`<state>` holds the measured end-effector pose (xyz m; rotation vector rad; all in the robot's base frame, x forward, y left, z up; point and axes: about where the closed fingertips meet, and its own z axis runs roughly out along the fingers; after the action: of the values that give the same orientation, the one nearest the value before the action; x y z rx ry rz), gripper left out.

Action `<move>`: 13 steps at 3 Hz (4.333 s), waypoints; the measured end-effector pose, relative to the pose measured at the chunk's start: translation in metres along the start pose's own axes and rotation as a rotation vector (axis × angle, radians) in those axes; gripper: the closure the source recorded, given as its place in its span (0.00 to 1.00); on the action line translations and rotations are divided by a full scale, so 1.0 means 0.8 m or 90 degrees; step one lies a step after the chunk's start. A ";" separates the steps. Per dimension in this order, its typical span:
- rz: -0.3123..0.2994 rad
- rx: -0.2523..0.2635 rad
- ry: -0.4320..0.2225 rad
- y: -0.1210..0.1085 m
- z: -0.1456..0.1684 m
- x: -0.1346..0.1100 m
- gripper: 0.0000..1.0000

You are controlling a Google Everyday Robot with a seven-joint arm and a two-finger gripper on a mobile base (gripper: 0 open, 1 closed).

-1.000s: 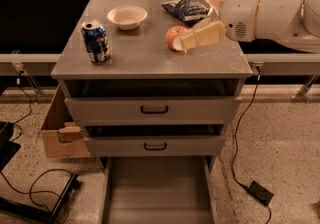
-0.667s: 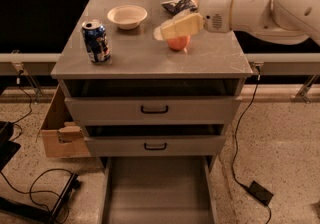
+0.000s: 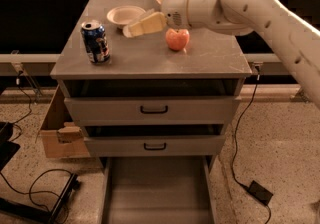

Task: Place pepsi can into bottom drawer

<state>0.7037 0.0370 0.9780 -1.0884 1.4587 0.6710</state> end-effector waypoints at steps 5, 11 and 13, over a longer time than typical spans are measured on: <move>0.011 -0.063 -0.041 0.070 0.167 0.017 0.00; -0.102 -0.047 -0.096 0.146 0.066 -0.076 1.00; -0.099 0.036 0.019 0.207 -0.037 0.031 1.00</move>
Offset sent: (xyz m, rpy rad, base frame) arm 0.0439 0.0686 -0.0554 0.0542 0.0424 -0.0235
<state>0.5442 0.0725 0.9315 -1.1594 1.3932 0.5033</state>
